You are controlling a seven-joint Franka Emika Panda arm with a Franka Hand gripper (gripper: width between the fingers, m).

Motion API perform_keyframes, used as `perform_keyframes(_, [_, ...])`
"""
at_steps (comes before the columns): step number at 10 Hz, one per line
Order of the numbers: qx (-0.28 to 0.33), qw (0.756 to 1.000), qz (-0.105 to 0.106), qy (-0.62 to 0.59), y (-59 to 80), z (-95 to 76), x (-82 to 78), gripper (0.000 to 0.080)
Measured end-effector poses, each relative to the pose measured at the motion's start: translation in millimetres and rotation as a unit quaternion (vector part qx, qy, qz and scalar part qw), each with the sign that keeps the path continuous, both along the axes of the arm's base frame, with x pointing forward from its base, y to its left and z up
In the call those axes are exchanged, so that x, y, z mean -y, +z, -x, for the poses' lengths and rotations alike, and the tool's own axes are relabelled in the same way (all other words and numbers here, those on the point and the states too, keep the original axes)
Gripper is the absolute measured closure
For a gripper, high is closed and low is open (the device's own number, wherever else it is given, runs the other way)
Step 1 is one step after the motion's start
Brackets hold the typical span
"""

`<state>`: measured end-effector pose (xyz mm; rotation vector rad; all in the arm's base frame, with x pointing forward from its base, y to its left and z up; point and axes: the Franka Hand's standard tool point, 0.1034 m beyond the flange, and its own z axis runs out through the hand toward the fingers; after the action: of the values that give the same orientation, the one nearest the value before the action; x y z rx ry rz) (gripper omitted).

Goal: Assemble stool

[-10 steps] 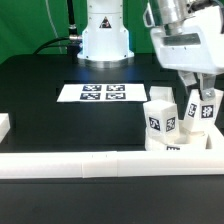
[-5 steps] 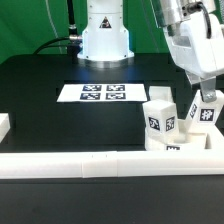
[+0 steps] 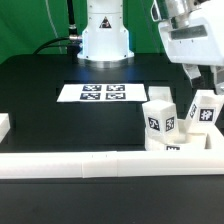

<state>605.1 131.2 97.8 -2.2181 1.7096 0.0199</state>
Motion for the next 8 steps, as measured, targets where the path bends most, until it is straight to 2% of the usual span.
perform_keyframes(4, [0.034,0.992,0.025,0.119,-0.5,0.2,0.1,0.015])
perform_keyframes(7, [0.061,0.956,0.068,0.279,6.8,-5.1,-7.4,0.015])
perform_keyframes(8, [0.071,0.942,0.076,0.319,6.8,-4.9,-8.1,0.015])
